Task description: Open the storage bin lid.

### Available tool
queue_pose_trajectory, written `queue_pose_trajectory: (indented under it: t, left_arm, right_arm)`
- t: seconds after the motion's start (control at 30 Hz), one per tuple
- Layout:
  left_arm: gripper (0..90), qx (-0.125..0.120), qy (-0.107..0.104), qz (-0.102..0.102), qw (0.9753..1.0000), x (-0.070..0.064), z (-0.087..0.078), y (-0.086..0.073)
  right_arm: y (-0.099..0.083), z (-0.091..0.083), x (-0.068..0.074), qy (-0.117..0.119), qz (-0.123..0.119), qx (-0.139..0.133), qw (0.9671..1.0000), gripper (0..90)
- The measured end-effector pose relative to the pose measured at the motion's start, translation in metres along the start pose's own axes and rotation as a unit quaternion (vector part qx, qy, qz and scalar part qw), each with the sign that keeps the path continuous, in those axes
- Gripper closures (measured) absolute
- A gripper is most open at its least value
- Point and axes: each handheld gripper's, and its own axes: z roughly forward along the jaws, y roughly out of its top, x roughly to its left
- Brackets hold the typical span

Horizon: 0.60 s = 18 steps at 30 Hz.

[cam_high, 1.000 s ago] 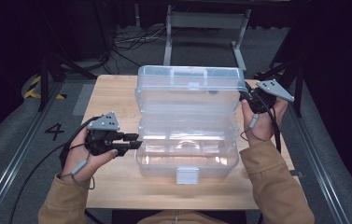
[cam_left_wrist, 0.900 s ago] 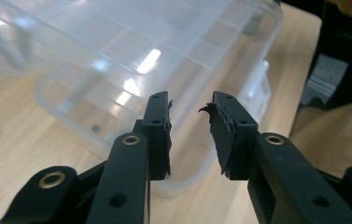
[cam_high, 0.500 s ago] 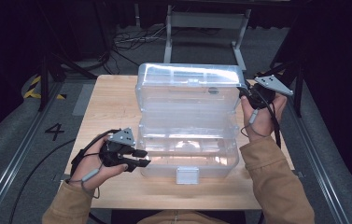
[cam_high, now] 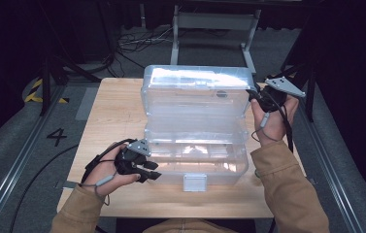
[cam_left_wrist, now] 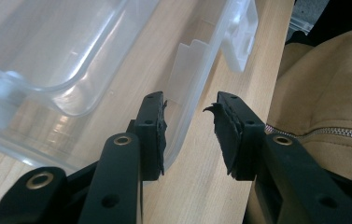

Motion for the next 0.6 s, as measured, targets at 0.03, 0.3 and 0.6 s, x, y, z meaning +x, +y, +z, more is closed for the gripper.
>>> queue_pose_trajectory:
  t: [0.03,0.3,0.6]
  left_arm:
    - [62.7,0.002,-0.002,0.002,1.0,0.001,0.002,0.0]
    - [64.9,0.012,-0.011,0.002,0.9999,0.004,0.012,-0.001]
    - [75.1,0.026,-0.002,0.014,0.9996,0.004,0.02,-0.001]
  right_arm:
    - [0.0,0.0,0.0,0.002,0.001,-0.001,1.0,80.0]
    - [0.001,0.003,-0.001,0.003,0.0,0.002,1.0,79.6]
    - [0.003,0.006,-0.003,0.007,0.002,0.006,1.0,79.4]
